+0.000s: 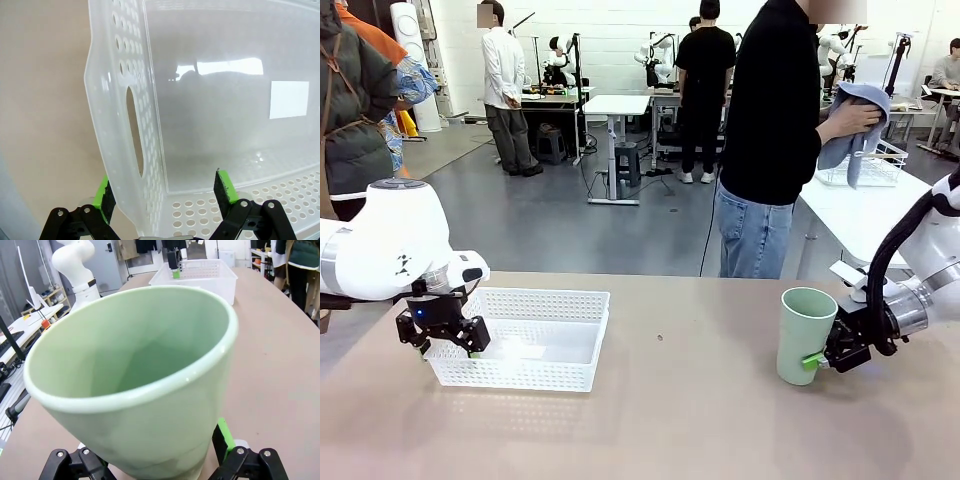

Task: Clean and organize the cups into the basket.
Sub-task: Pick up the Organizing basket and move it to the center of the table, then pick up the Reusable plastic cup from the right side of the table and place it inside the Organizing basket.

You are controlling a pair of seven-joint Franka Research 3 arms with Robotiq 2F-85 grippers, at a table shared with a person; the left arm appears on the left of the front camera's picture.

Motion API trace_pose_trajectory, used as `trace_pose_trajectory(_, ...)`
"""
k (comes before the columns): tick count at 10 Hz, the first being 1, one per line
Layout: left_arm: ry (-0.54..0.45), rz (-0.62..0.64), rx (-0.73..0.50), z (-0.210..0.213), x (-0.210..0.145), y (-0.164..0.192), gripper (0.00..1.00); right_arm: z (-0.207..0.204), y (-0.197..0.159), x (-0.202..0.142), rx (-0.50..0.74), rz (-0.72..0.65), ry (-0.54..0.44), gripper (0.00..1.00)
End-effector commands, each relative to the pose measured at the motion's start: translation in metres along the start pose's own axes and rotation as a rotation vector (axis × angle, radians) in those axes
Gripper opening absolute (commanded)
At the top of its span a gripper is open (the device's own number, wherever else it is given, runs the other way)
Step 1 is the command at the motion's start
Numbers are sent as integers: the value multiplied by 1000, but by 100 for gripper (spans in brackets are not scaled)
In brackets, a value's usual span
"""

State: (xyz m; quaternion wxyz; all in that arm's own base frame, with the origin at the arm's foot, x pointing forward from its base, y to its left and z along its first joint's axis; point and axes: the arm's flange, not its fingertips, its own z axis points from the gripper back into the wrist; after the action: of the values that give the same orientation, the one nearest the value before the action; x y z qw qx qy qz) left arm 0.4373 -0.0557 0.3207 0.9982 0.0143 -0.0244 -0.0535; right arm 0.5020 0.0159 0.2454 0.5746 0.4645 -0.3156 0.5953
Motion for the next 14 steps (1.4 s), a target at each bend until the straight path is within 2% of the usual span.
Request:
trace_pose_trajectory(1,20,19,32,-1,5,-7,100,-5,-9,3,-13,-18,-4,100)
trace_pose_trajectory(2,23,17,30,-1,5,-7,100,-4,-9,2,-6,-18,-2,100)
trace_pose_trajectory(3,23,12,21,-1,4,-6,100,-5,-8,1,4,7,23,93)
trace_pose_trajectory(4,28,12,21,0,4,-5,100,-5,-9,0,6,7,22,41)
trace_pose_trajectory(5,28,2,9,2,3,-4,67,-4,-9,0,5,1,18,41)
trace_pose_trajectory(6,22,10,8,4,0,-3,40,-3,-9,-1,4,-6,16,0)
trace_pose_trajectory(7,20,14,4,6,0,-1,7,-3,-9,-1,6,-11,16,34)
trace_pose_trajectory(8,19,17,2,7,-1,-1,0,-3,-9,-1,8,-13,17,0)
trace_pose_trajectory(9,19,19,1,8,-1,0,0,-3,-9,-2,9,-15,18,23)
trace_pose_trajectory(10,18,21,1,8,-1,0,0,-2,-10,-2,9,-18,17,0)
trace_pose_trajectory(11,14,27,-1,9,-1,1,6,-2,-10,-3,9,-22,18,0)
trace_pose_trajectory(12,8,30,0,11,-2,2,0,-1,-10,-4,10,-26,19,0)
trace_pose_trajectory(13,6,32,1,11,-2,2,0,-1,-11,-5,11,-30,18,23)
trace_pose_trajectory(14,8,33,6,11,-2,2,0,0,-11,-6,12,-34,18,23)
